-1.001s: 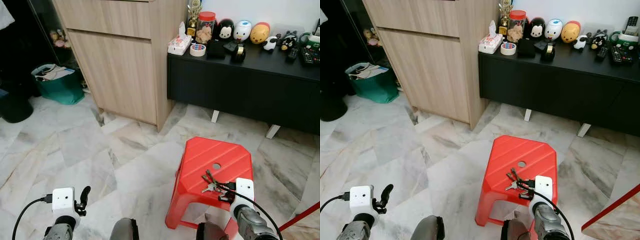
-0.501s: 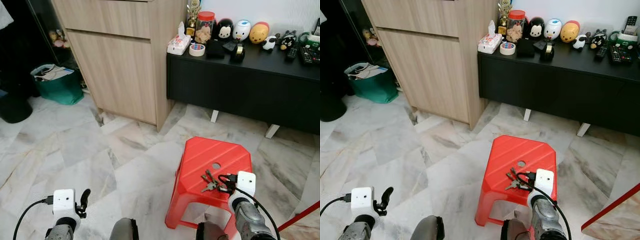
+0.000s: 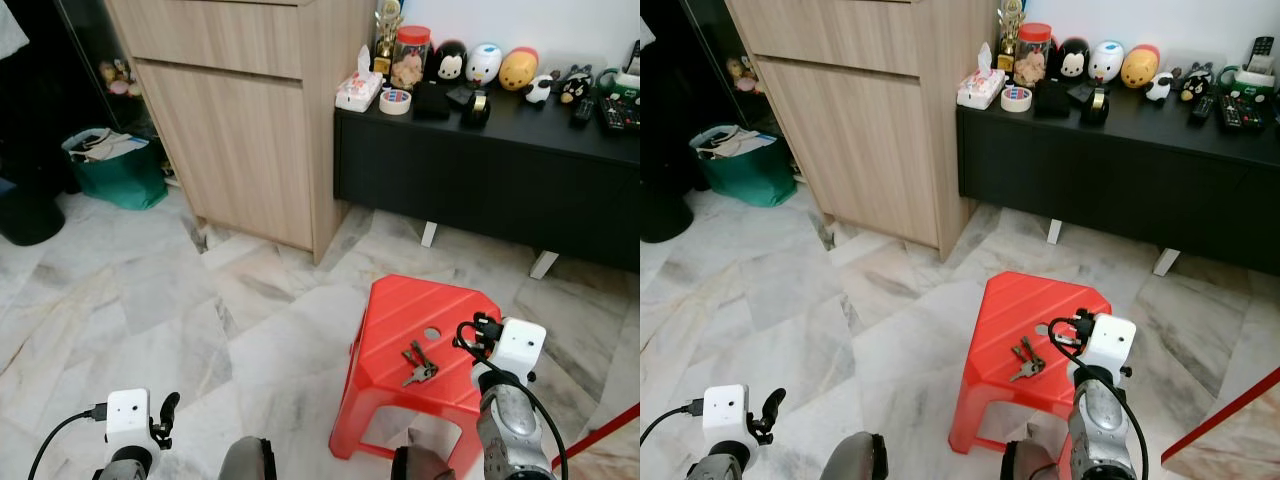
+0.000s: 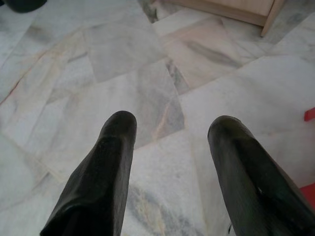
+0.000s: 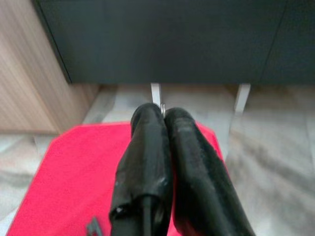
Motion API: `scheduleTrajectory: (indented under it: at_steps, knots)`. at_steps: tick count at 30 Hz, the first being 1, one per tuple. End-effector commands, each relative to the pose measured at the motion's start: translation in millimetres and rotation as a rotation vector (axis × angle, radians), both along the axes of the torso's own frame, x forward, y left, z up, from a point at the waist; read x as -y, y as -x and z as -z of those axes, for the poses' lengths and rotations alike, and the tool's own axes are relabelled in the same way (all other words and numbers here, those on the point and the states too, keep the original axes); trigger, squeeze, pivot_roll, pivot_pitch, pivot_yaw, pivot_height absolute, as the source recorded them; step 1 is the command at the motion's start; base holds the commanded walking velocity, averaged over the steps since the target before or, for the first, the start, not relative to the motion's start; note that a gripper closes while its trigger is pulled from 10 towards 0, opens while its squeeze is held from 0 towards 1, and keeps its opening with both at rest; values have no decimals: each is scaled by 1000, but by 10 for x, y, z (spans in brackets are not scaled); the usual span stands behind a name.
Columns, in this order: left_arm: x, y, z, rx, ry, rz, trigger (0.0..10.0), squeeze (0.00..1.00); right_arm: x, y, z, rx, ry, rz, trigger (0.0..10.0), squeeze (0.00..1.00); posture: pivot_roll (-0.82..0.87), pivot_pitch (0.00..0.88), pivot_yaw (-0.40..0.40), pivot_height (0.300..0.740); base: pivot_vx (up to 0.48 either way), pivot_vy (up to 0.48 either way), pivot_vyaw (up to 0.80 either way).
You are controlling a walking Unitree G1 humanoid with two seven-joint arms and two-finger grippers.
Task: Hang keys on a hook
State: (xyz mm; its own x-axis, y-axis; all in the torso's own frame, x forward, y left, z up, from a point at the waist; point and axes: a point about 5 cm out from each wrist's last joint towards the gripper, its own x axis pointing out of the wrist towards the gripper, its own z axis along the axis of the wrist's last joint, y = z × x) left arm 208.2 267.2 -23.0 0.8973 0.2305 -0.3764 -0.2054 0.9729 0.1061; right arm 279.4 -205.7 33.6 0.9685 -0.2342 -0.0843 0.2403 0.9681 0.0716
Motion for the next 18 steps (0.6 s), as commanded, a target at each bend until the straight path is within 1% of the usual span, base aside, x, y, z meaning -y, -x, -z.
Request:
scheduleTrajectory:
  at_steps: [1,5,6,8,9,16,18]
  knots:
    - [-51,64,48,-37,-9,-22,10000,0,-42,-6,-121,60,34,-3,10000,0,46,0,-3,620,0,0,0]
    - [-52,133,125,-86,-1,-37,10000,0,-132,6,-270,130,73,-27,10000,0,30,0,-1,620,0,0,0]
    - [-52,133,125,-86,-1,-37,10000,0,-132,6,-270,130,73,-27,10000,0,30,0,-1,620,0,0,0]
    - [-34,191,186,-125,6,-40,10000,0,-199,8,-339,151,105,-61,10000,0,28,0,-5,634,0,0,0]
    - [-34,191,186,-125,6,-40,10000,0,-199,8,-339,151,105,-61,10000,0,28,0,-5,634,0,0,0]
    - [8,365,331,-213,27,-71,10000,0,-197,23,-360,119,99,-67,10000,0,29,0,-22,679,0,0,0]
    - [18,390,352,-226,31,-73,10000,0,-195,24,-360,119,98,-69,10000,0,28,0,-23,689,0,0,0]
